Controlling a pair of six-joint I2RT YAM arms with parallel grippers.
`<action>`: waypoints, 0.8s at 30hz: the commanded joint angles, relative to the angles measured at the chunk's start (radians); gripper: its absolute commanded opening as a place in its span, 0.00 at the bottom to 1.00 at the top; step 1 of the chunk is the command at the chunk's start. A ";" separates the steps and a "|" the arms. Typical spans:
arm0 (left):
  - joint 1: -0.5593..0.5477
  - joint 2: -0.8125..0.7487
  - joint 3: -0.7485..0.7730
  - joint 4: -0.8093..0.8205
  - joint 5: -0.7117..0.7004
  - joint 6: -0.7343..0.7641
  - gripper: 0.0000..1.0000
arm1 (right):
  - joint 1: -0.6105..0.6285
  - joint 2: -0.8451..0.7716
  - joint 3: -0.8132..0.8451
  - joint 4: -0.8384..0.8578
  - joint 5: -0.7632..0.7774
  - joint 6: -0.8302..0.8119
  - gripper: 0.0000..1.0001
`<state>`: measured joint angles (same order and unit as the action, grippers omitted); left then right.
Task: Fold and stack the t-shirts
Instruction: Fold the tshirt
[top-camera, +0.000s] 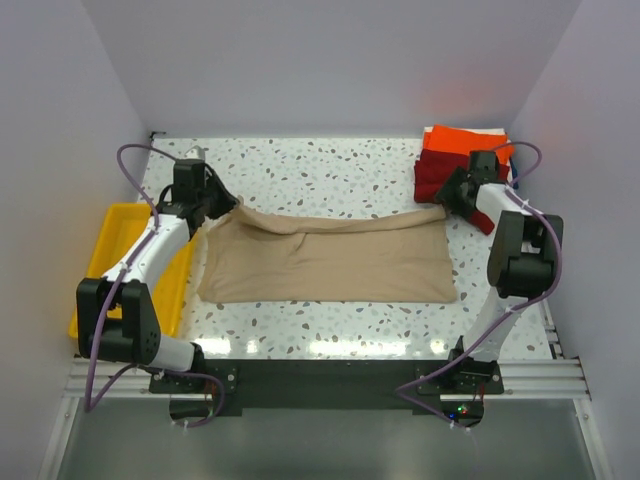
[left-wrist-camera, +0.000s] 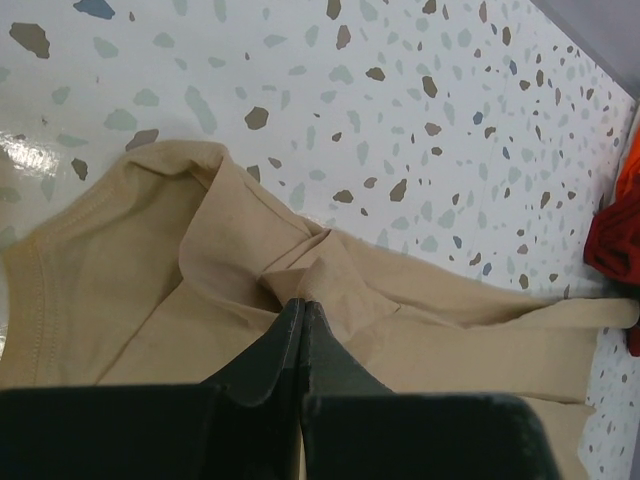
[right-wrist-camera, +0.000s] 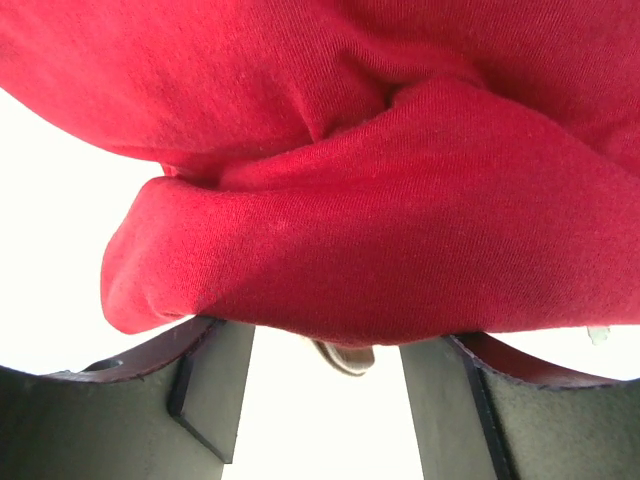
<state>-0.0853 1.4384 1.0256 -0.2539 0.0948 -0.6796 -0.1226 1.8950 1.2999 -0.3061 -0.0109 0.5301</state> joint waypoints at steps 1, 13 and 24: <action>0.007 -0.045 -0.022 0.028 0.023 0.003 0.00 | -0.009 -0.057 -0.031 0.086 -0.014 -0.009 0.62; 0.007 -0.062 -0.029 0.022 0.023 0.012 0.00 | -0.021 -0.117 -0.073 0.139 -0.049 0.060 0.65; 0.007 -0.058 -0.035 0.034 0.039 0.012 0.00 | -0.061 -0.123 -0.203 0.332 -0.080 0.275 0.81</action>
<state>-0.0853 1.4059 0.9993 -0.2554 0.1127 -0.6777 -0.1692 1.7992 1.1278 -0.0975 -0.0845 0.7033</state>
